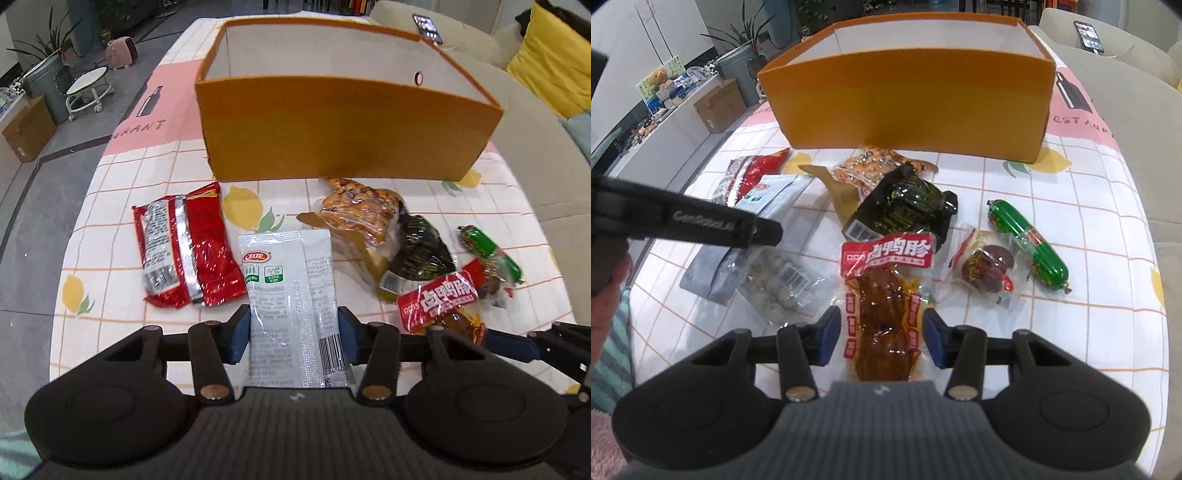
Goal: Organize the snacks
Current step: 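Grasp the white milk-tea sachet with the left tool while the right tool grasps the red-labelled meat pack, then carry both packs over the orange box and open both tools to drop them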
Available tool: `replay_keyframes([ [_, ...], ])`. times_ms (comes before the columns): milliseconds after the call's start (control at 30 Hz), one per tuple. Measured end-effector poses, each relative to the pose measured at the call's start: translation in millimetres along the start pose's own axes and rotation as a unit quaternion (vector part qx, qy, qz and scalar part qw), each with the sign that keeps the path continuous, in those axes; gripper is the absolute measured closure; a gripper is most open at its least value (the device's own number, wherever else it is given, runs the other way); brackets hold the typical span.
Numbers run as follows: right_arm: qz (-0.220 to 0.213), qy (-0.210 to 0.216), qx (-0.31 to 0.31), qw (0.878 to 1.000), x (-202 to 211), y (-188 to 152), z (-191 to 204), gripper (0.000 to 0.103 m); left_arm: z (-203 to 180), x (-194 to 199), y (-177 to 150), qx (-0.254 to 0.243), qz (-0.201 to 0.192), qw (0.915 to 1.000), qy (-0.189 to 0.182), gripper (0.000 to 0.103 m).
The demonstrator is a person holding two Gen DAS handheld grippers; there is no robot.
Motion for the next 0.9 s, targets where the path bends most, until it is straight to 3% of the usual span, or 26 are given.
replay_keyframes([
  [500, -0.072, 0.001, -0.006, 0.997, 72, 15, 12, 0.057, -6, 78, -1, 0.003, -0.072, 0.9973, -0.013, 0.048],
  [900, -0.131, 0.005, -0.003, 0.991, 128, 52, 16, 0.057, -13, 120, 33, -0.015, -0.135, 0.9905, -0.020, 0.048],
])
Point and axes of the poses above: each gripper's, at about its wrist camera, not at the fingertips, and x roughly against the way its jaws point, z to its left, y to its top, the point moved 6 cm from there along -x, roughly the way its jaws point, and after that the axes turned 1 degree about -x, right-handed, at the moved point
